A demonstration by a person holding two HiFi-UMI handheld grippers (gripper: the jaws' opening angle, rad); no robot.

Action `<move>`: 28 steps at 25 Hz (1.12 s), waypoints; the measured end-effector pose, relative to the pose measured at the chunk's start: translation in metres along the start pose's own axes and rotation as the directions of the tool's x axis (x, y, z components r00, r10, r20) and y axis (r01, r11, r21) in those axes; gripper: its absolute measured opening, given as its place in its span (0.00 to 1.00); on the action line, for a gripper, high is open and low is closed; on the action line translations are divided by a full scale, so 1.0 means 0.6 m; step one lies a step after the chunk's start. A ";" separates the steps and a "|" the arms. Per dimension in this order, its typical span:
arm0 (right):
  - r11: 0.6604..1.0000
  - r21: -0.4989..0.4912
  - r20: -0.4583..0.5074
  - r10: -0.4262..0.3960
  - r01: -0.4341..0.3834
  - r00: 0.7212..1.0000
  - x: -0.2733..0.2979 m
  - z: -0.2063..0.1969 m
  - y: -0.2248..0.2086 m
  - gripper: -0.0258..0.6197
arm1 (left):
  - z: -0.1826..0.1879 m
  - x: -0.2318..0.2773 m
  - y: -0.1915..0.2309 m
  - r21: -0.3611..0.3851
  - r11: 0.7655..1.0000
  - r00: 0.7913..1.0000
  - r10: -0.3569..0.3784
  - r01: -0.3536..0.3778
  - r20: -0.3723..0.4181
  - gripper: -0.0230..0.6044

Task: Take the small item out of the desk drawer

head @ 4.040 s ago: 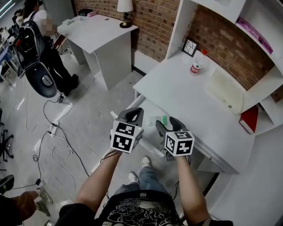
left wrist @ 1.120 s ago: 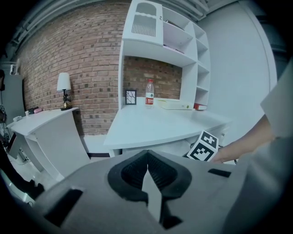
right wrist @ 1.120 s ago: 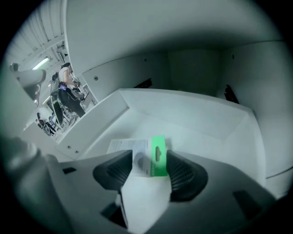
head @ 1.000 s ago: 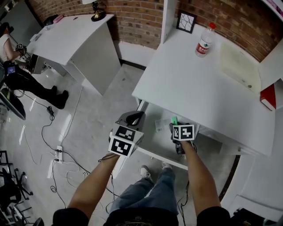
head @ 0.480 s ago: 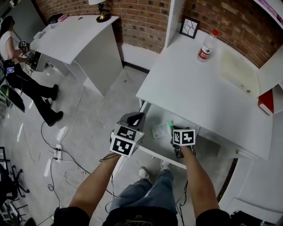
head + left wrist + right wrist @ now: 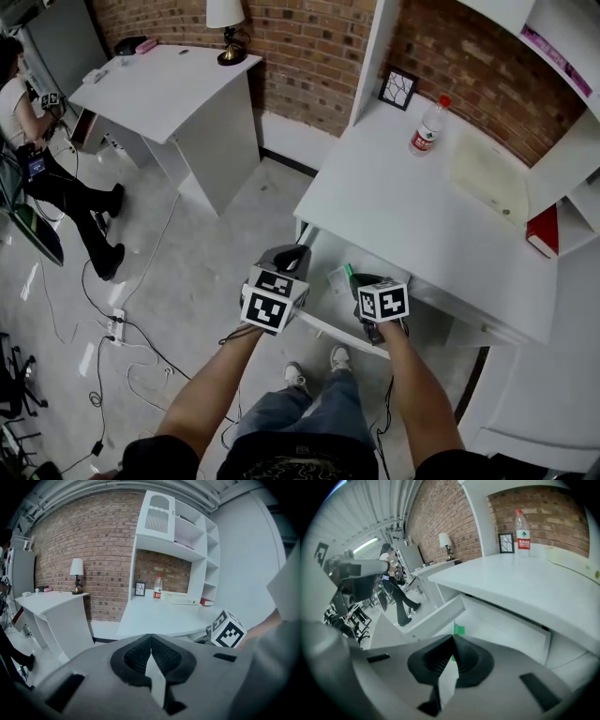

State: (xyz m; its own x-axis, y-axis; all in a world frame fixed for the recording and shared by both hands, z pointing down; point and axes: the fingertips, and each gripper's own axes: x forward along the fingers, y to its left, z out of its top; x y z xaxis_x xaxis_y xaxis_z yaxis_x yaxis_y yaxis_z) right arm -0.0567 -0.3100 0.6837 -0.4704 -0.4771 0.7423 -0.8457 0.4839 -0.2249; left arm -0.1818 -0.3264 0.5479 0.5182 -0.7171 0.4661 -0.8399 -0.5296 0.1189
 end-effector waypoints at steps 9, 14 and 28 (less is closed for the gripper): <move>0.998 -0.063 0.083 -0.003 0.008 0.997 -0.103 0.060 0.065 0.05 | 0.040 -0.059 -0.007 -0.008 1.000 0.999 0.016 -0.016 0.034 0.05; 0.997 -0.074 0.165 -0.015 0.027 0.986 -0.179 0.107 0.084 0.05 | 0.075 -0.087 -0.012 -0.012 0.999 0.997 0.032 -0.031 0.070 0.05; 0.996 -0.003 0.454 -0.079 0.090 0.888 -0.398 0.240 0.038 0.05 | 0.188 -0.114 -0.083 0.052 0.996 0.989 0.065 -0.072 0.131 0.05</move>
State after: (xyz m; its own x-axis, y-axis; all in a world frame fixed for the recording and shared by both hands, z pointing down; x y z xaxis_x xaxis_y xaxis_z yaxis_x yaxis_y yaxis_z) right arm -0.0001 -0.2904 0.4103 -0.4653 -0.7944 0.3904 -0.8838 0.4415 -0.1550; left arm -0.1569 -0.3024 0.4111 0.4792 -0.8031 0.3540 -0.8656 -0.4991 0.0394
